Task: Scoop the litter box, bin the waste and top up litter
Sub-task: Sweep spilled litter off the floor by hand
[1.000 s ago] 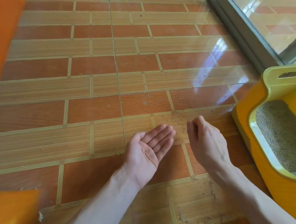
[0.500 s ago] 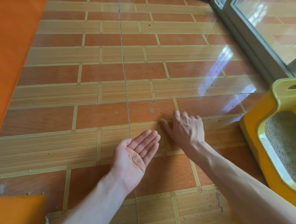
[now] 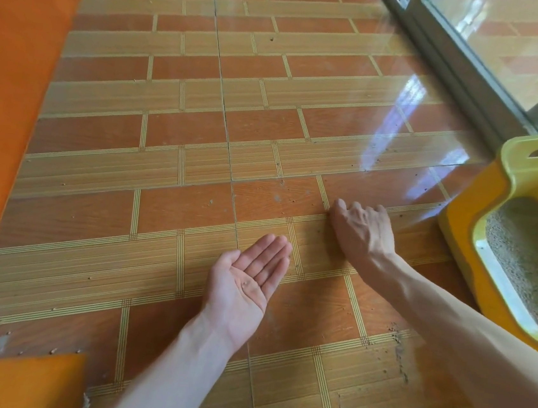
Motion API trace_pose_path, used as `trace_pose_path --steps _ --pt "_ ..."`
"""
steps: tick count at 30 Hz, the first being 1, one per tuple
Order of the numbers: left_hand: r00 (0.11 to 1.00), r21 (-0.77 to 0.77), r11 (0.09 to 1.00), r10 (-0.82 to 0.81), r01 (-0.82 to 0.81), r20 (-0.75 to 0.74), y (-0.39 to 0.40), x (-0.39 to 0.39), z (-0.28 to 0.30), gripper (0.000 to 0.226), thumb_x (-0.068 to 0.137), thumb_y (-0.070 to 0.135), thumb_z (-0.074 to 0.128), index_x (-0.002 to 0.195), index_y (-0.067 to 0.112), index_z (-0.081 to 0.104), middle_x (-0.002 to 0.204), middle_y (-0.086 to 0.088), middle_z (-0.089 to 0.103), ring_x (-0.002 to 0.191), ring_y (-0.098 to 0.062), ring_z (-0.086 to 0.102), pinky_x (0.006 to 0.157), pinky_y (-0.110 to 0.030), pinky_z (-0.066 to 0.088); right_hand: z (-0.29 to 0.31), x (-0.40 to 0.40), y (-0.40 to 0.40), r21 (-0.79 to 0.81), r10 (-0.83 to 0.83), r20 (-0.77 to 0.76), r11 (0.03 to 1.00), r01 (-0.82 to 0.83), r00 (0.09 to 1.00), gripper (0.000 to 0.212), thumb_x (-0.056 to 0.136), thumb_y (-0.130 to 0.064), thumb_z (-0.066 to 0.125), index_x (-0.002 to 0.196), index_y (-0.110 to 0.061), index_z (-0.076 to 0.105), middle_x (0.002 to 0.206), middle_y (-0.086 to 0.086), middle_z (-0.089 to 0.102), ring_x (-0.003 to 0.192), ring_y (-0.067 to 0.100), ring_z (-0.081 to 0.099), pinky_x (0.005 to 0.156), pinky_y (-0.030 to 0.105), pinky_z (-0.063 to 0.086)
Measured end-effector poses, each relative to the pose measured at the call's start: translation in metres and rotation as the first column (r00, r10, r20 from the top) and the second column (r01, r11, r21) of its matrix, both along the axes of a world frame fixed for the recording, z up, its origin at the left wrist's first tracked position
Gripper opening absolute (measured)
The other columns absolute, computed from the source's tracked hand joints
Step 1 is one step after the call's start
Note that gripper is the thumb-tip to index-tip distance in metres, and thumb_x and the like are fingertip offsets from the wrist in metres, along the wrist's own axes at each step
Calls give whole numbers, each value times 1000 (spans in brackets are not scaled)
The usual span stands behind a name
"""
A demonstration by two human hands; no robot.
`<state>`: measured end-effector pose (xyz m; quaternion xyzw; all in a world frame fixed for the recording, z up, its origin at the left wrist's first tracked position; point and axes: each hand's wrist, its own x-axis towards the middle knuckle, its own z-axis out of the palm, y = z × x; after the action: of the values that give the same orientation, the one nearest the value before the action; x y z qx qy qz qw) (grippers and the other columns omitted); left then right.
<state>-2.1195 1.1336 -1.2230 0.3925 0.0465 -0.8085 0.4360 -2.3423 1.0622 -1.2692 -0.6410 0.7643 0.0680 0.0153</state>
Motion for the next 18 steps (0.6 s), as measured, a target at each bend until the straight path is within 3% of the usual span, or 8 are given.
trace_pose_path --steps 5,8,9,10,11,13,15,18 --pt "1000 -5 1000 2 -2 -15 0 -4 -2 53 111 24 26 124 -8 67 125 -25 72 117 -36 71 100 -43 57 -1 2 4 57 -37 149 998 29 988 19 104 -9 25 96 -17 40 76 8 59 65 27 57 90 37 49" --pt "1000 -7 1000 -1 0 -20 1 -7 -2 53 111 24 26 124 -8 66 125 -24 72 118 -36 71 103 -42 56 -14 -3 4 122 -189 403 981 152 895 28 109 -29 29 96 -19 51 100 21 68 95 38 66 87 34 49" --pt "1000 -6 1000 -1 1 -21 1 -9 -2 53 111 23 26 124 -8 66 125 -25 72 117 -36 71 105 -42 56 -17 -5 6 165 -230 422 971 175 877 30 109 -33 32 106 -15 56 104 20 70 99 38 67 78 23 50" --pt "1000 -7 1000 0 0 -21 2 -10 -2 53 111 23 26 125 -8 66 125 -25 72 117 -36 71 106 -42 55 -16 -7 9 189 -232 417 968 165 879 29 109 -32 33 115 -14 55 100 19 71 92 37 69 60 11 45" --pt "1000 -8 1000 -1 1 -21 2 -11 -3 53 111 23 26 125 -8 66 125 -24 72 117 -35 71 105 -43 55 -9 -5 13 202 -212 382 969 143 900 28 109 -30 32 118 -13 53 92 18 71 83 34 70 48 13 40" --pt "1000 -7 1000 -3 3 -21 4 -13 -3 53 110 23 26 124 -8 66 125 -24 72 117 -35 71 105 -42 56 13 4 28 231 -204 378 965 121 903 25 107 -21 31 111 -9 53 83 14 69 75 30 68 52 18 43" --pt "1000 -1 1000 3 -3 -16 6 -15 -4 53 111 22 26 123 -8 67 125 -25 72 117 -35 71 106 -42 53 25 16 47 201 -148 348 976 81 926 20 103 -13 35 99 -7 54 80 12 67 71 31 65 65 36 55" --pt "1000 8 1000 20 -20 6 8 -19 -7 53 111 22 26 123 -9 67 123 -25 73 116 -35 72 106 -42 52 29 29 73 81 -6 273 997 -17 962 20 103 -16 39 85 -13 44 68 5 59 57 29 57 54 35 45"
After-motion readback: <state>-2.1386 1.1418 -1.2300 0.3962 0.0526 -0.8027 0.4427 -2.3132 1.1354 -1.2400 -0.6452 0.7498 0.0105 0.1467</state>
